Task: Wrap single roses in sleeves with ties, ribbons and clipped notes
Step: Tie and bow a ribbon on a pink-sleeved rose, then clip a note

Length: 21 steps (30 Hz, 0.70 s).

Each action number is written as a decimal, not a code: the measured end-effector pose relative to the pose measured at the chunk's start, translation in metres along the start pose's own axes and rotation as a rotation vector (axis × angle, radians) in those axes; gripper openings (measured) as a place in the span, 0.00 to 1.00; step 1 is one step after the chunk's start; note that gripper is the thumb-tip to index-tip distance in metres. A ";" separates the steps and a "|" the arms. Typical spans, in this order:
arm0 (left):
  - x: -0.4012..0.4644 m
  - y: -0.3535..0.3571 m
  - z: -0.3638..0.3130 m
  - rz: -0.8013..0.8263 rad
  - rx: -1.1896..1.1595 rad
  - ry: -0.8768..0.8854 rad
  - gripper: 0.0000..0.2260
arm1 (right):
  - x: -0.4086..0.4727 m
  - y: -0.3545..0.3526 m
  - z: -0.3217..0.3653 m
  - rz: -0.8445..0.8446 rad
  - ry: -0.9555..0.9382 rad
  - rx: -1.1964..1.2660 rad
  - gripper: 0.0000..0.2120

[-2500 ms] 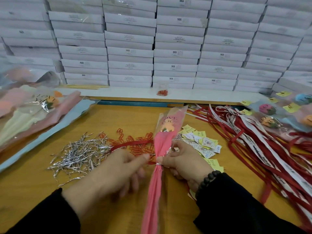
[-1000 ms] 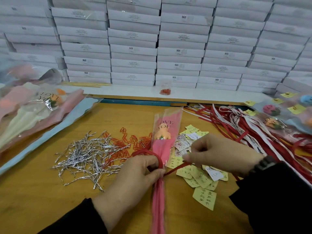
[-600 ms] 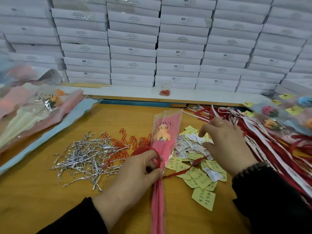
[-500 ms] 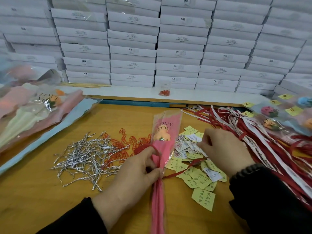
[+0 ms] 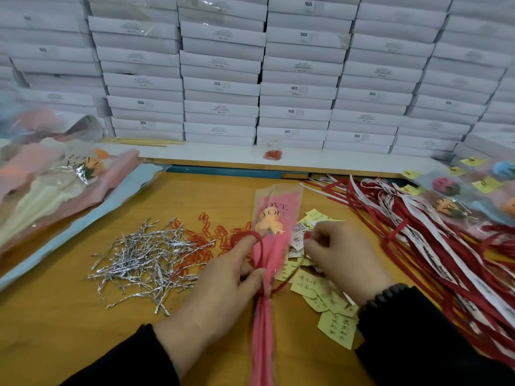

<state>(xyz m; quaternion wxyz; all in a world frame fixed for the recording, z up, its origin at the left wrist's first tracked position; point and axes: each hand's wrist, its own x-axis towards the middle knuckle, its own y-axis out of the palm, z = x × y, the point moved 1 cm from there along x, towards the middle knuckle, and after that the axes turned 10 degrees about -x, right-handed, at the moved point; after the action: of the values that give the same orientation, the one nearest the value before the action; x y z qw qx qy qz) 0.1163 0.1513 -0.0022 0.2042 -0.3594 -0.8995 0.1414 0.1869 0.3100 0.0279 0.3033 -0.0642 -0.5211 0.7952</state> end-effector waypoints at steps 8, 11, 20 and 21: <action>0.001 0.000 0.000 0.015 0.005 -0.010 0.29 | -0.012 0.023 0.026 0.261 0.085 1.107 0.08; 0.000 0.000 0.000 0.014 0.012 -0.004 0.32 | -0.010 0.026 0.022 0.239 0.013 0.721 0.09; 0.002 -0.003 0.000 0.047 -0.004 0.030 0.27 | -0.013 0.028 0.025 0.391 -0.168 0.631 0.10; 0.002 -0.003 0.001 0.043 0.007 0.021 0.27 | -0.013 0.029 0.024 0.373 -0.144 0.663 0.11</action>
<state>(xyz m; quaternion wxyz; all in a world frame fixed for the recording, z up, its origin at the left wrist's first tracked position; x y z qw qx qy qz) 0.1131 0.1502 -0.0011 0.2116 -0.3795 -0.8889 0.1449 0.1751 0.2762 0.0112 0.1203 -0.0005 -0.2352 0.9645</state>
